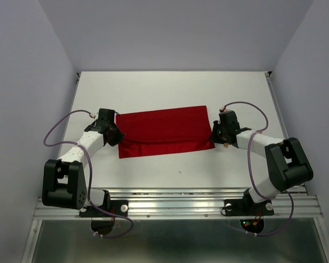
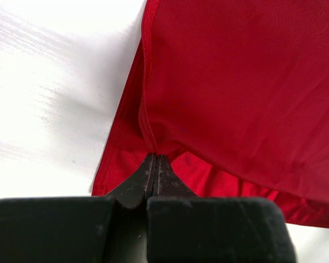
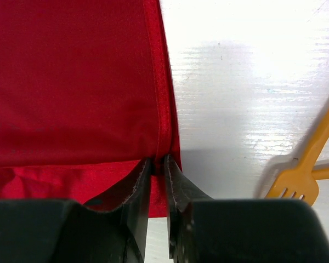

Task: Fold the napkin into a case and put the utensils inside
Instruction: Fold and flatten the napkin at the center of the board, then smooth out the rectangle-folded napkin at the center of the board.

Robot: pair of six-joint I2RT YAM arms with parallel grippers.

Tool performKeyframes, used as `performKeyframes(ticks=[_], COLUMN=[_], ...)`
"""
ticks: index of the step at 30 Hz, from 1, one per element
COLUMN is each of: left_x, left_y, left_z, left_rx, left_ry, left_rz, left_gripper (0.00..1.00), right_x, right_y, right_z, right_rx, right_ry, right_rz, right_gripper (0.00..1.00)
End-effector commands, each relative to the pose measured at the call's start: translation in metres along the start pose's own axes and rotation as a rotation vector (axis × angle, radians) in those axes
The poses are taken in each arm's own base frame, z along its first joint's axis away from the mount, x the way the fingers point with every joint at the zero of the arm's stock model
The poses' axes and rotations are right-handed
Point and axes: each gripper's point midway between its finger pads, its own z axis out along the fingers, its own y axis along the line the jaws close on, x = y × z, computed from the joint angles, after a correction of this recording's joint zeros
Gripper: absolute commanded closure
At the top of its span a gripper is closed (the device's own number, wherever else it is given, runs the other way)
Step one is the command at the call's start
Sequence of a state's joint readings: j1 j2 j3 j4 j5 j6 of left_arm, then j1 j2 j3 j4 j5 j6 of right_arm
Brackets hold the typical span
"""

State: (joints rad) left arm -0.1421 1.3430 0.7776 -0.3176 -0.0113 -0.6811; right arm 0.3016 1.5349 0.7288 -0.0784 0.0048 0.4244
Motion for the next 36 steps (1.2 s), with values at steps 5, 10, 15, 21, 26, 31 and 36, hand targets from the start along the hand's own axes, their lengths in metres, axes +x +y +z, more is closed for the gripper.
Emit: performKeyframes(ticks=[5,10,15,21,26,31,36], left_x=[-0.009,-0.009,-0.014,-0.031,-0.045,-0.066,-0.073], left_y=[-0.006,-0.007,-0.010,-0.021,-0.028,-0.032,-0.030], left_z=[-0.006,-0.006,-0.008,-0.019,-0.031,-0.054,-0.070], left_rx=[0.025,0.027,0.029,0.042,0.050,0.068,0.078], left_ry=[-0.031,-0.031,-0.039,-0.074,-0.105,-0.164,-0.181], left_rz=[0.020,0.023,0.035,0.052,0.073,0.078,0.078], left_gripper=[1.00,1.00,1.00,1.00,1.00,1.00,1.00], right_x=[-0.027,-0.034,-0.047,-0.075,-0.098,-0.115,-0.126], right_y=[0.008,0.012,0.017,0.018,0.027,0.032,0.036], right_z=[-0.007,-0.010,-0.018,-0.033,-0.048,-0.069,-0.087], right_rx=[-0.010,-0.022,-0.031,-0.005,-0.021,-0.038,-0.044], right_ry=[-0.085,-0.101,-0.141,-0.227,-0.287,-0.348,-0.383], right_rz=[0.000,0.000,0.006,0.014,0.014,0.014,0.002], right_gripper=[0.89,0.91,0.91,0.92,0.98,0.99,0.99])
